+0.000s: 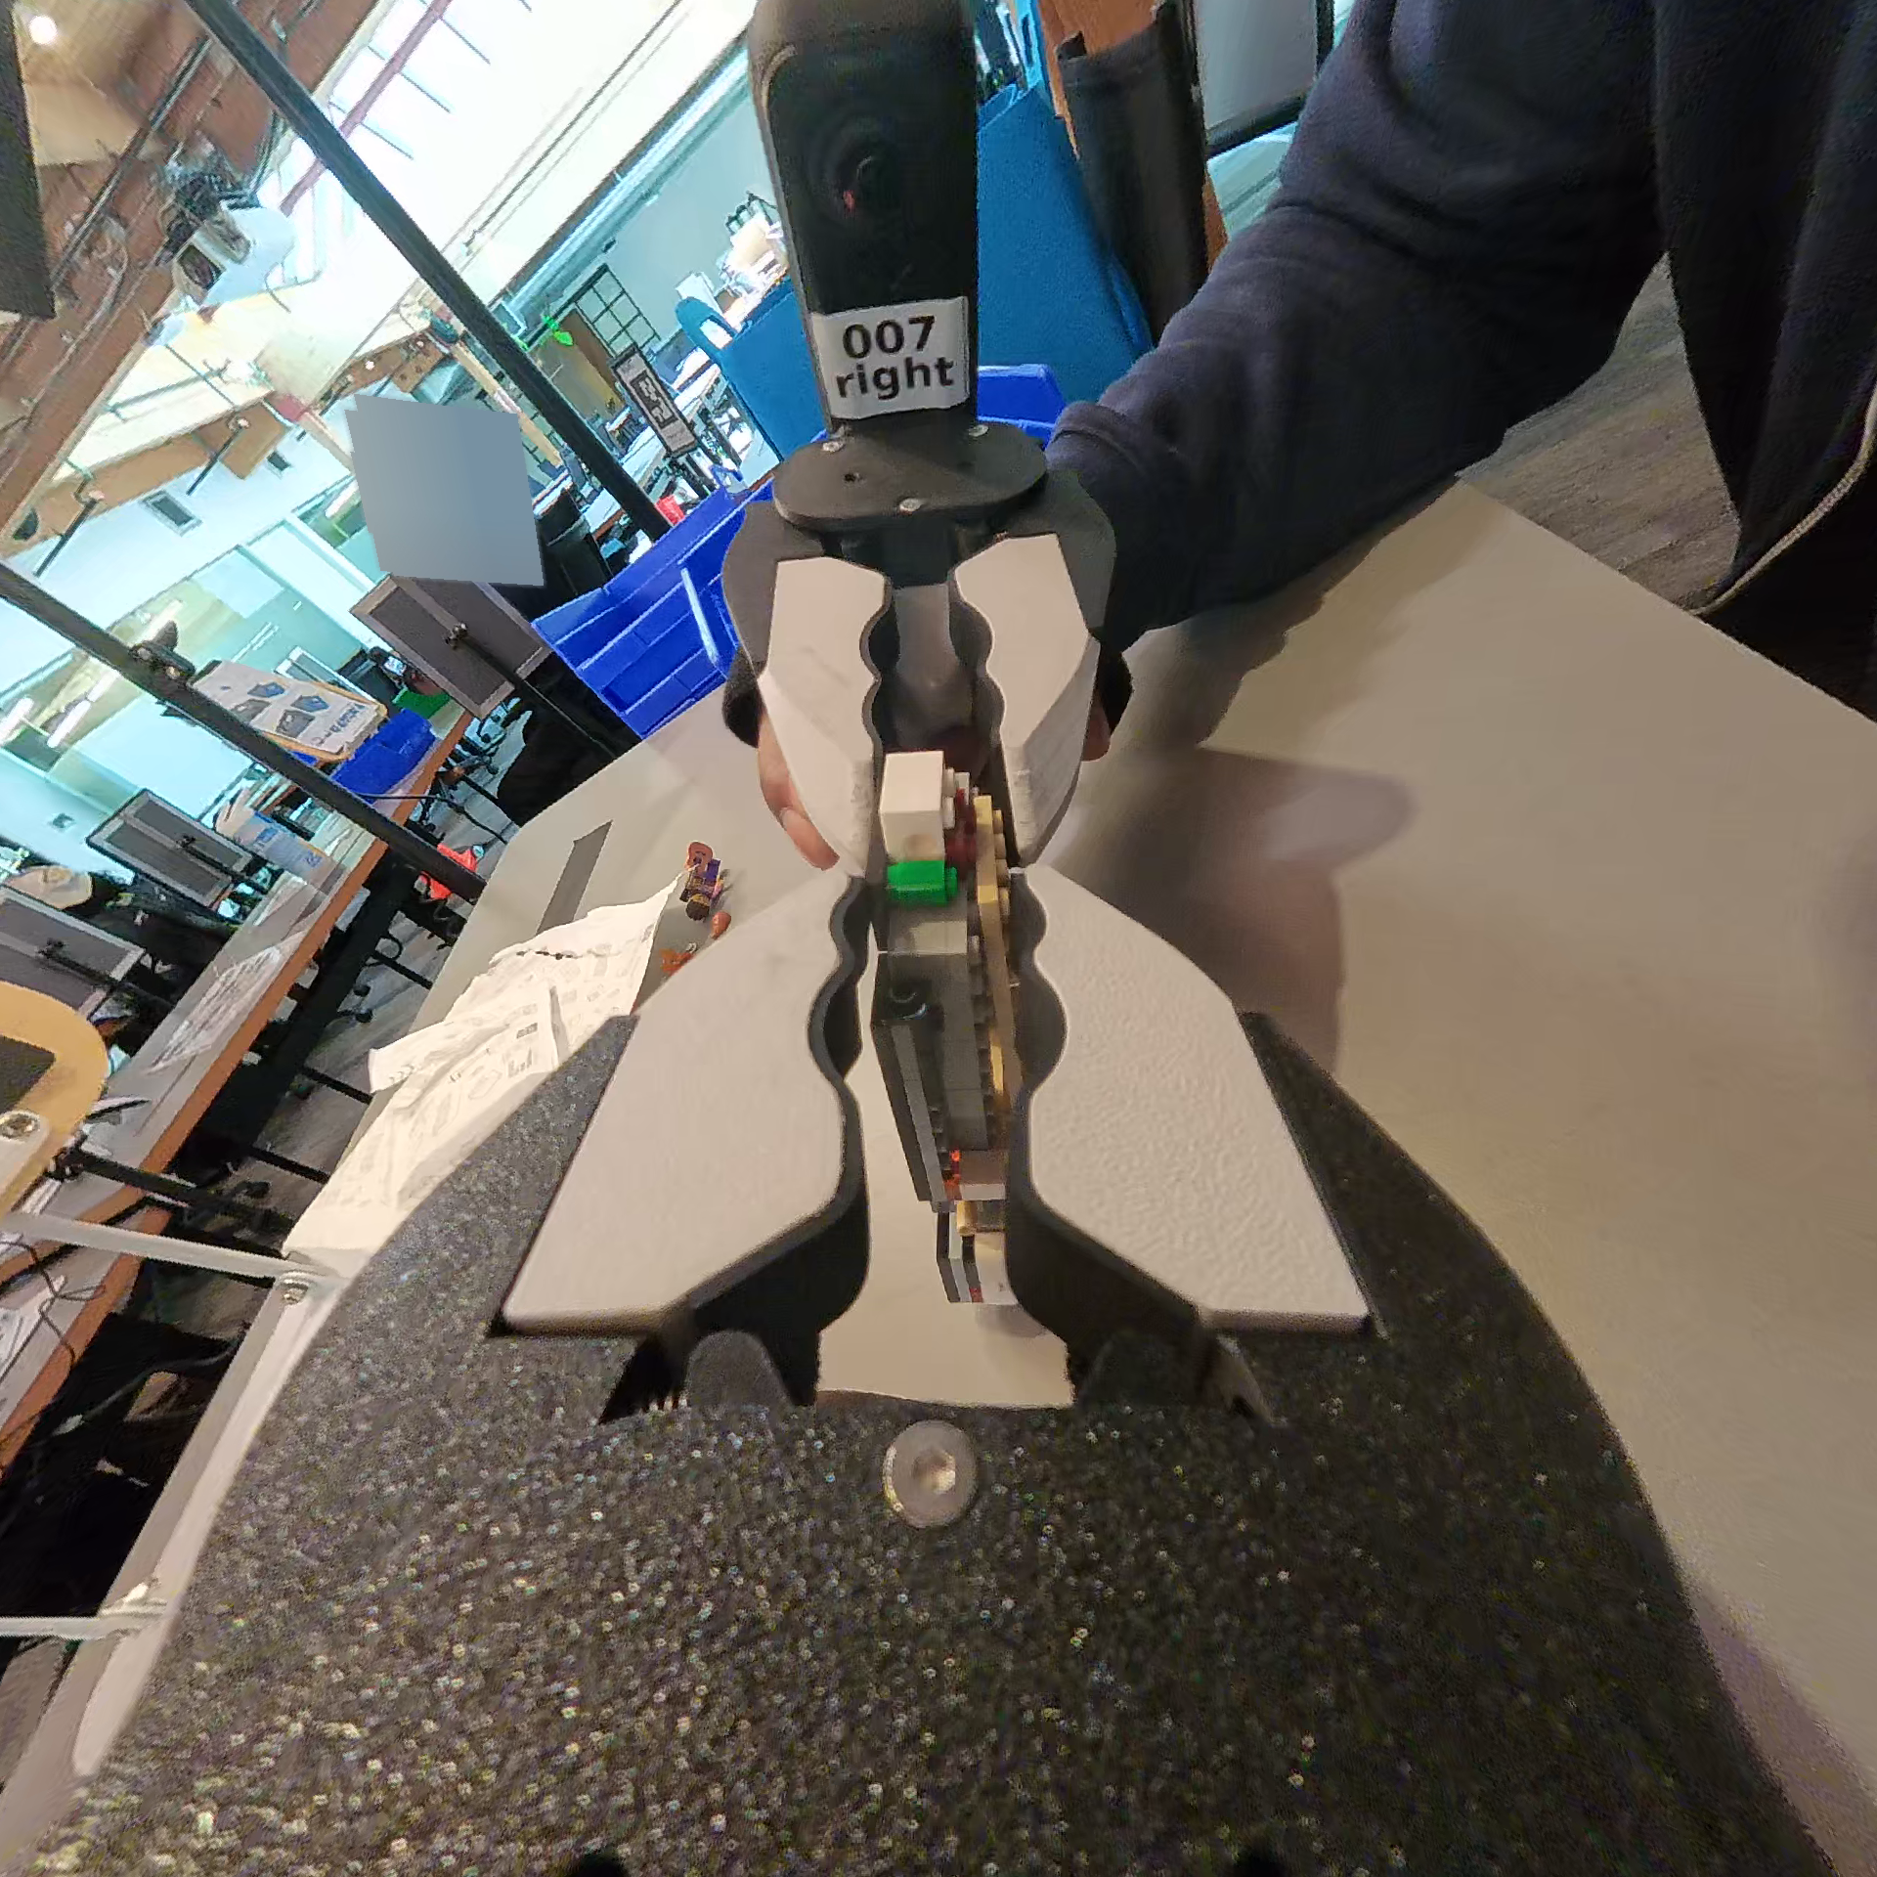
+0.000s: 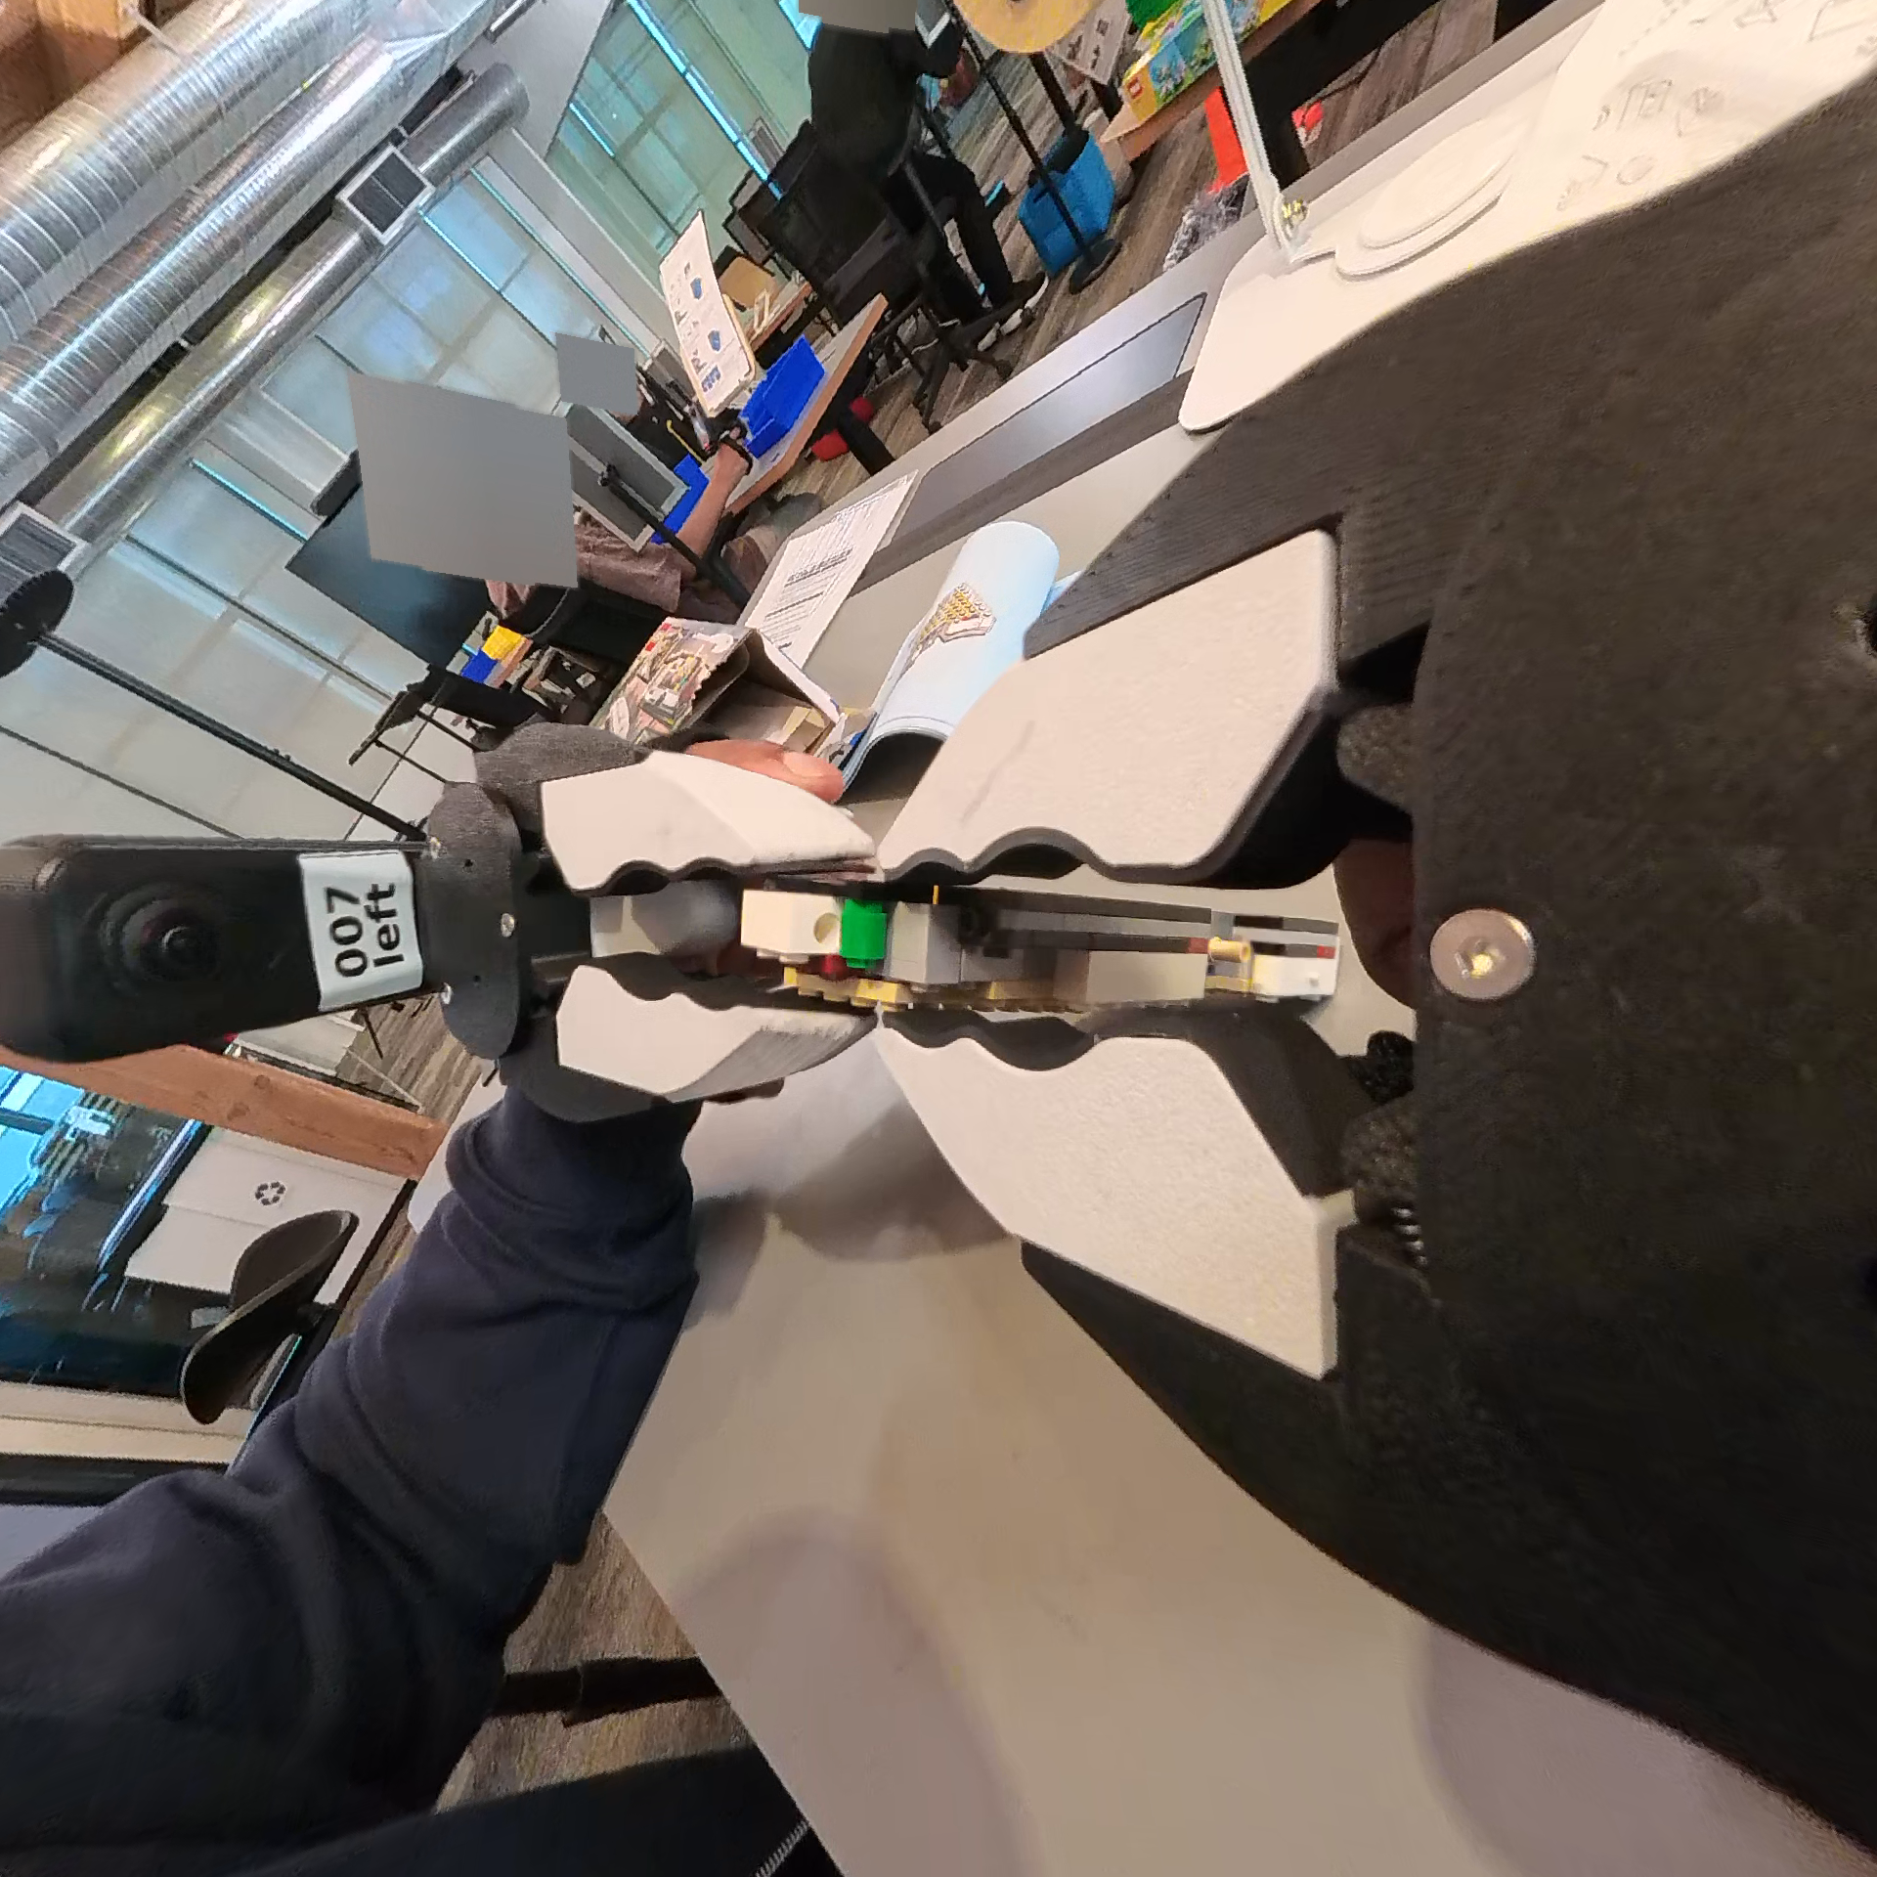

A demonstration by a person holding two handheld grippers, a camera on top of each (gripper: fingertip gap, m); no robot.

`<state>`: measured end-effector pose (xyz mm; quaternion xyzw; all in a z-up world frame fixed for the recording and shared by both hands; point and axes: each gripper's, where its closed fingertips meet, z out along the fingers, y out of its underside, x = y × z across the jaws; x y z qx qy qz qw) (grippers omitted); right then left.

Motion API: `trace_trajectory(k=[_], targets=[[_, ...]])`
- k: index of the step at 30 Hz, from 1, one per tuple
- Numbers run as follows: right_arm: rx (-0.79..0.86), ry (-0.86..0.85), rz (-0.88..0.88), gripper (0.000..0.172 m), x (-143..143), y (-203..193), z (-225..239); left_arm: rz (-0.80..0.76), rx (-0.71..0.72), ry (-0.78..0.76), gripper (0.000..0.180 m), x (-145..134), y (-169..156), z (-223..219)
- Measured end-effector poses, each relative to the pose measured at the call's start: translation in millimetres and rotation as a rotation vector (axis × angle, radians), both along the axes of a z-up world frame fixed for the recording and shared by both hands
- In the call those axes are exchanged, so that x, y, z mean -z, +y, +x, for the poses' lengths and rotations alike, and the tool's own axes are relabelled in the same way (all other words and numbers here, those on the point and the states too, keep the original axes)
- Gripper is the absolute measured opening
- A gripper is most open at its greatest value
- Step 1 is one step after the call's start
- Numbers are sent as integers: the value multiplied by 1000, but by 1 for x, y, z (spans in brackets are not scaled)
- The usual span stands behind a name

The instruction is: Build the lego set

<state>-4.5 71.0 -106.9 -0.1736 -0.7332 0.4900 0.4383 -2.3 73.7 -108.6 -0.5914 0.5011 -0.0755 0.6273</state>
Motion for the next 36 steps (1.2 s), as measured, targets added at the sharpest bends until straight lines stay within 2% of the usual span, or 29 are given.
trace_trajectory(k=[14,36], targets=[[-18,10,-157,22,-17,5,2,-133,7,-207,29,-11,7,0],[-58,14,-196,23,-21,2,6,-112,29,-196,24,-18,4,5]])
